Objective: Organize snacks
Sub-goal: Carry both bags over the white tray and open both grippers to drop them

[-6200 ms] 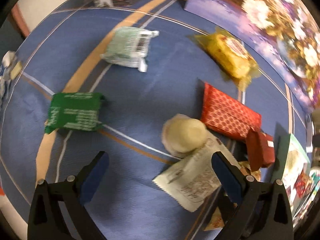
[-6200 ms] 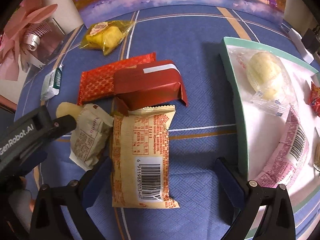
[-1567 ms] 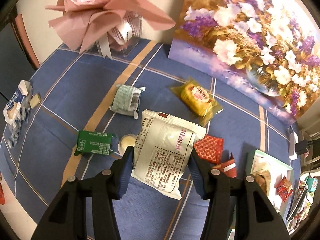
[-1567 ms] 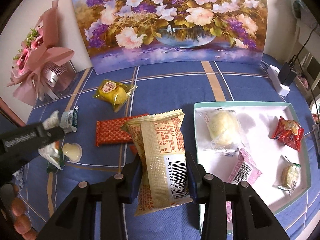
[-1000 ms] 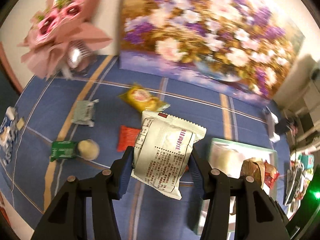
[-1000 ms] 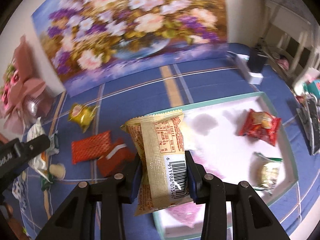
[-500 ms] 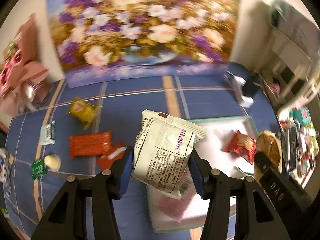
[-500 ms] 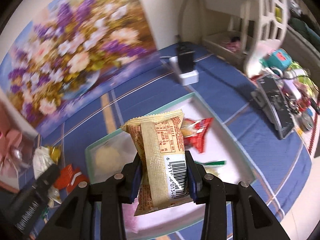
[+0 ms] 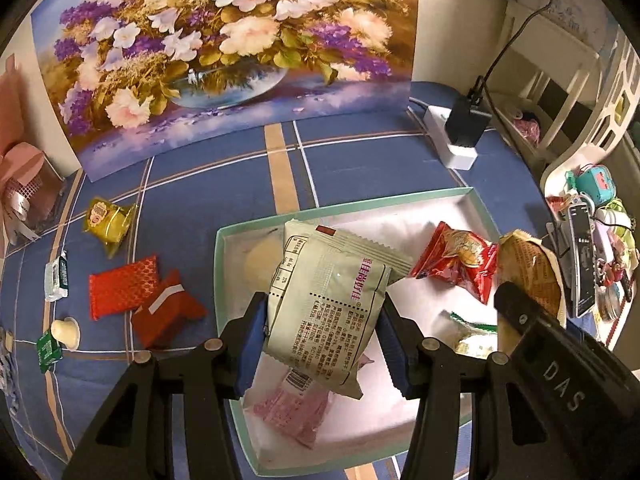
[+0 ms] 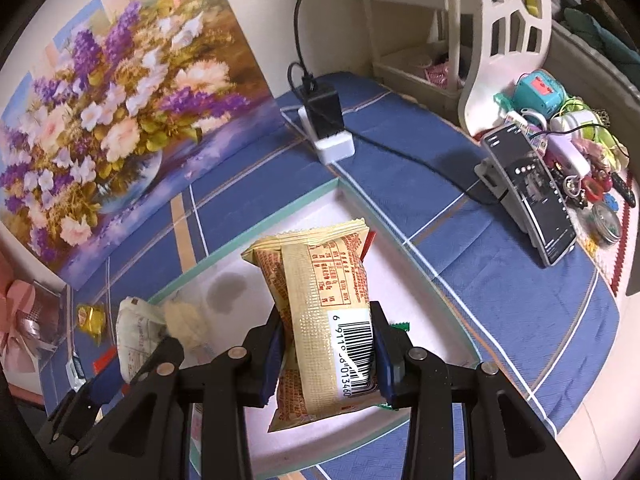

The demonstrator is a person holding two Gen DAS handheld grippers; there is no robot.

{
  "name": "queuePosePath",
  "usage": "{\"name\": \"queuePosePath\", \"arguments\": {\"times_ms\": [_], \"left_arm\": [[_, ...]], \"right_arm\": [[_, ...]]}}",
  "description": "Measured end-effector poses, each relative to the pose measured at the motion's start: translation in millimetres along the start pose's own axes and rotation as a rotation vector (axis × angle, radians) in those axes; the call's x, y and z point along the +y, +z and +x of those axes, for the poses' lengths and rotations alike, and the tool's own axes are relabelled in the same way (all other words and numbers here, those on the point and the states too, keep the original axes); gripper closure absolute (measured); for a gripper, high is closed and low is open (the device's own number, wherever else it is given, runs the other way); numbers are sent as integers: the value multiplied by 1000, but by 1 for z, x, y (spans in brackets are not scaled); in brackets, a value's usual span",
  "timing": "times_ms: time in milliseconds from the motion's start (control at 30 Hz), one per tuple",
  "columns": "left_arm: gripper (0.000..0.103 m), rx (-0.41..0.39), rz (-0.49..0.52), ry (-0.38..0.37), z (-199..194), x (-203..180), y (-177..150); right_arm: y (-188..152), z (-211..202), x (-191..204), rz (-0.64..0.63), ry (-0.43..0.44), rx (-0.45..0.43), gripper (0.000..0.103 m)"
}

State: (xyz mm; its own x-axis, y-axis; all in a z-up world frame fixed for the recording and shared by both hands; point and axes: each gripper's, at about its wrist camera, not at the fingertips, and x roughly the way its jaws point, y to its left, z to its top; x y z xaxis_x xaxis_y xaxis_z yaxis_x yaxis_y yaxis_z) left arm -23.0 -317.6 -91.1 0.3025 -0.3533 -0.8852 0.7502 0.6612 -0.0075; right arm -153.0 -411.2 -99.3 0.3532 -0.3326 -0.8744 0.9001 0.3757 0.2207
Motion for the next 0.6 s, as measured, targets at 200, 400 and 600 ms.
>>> {"name": "queuePosePath", "arguments": {"times_ms": [200, 400, 600], "left_arm": [[48, 29, -23, -13, 16, 4, -2], [48, 47, -47, -50, 20, 7, -3], [47, 45, -57, -73, 16, 10, -1]], "right_arm": [[-4, 19, -2, 10, -2, 70, 62], [-5, 24, -2, 8, -5, 91, 62], [-5, 23, -2, 8, -5, 91, 62]]}}
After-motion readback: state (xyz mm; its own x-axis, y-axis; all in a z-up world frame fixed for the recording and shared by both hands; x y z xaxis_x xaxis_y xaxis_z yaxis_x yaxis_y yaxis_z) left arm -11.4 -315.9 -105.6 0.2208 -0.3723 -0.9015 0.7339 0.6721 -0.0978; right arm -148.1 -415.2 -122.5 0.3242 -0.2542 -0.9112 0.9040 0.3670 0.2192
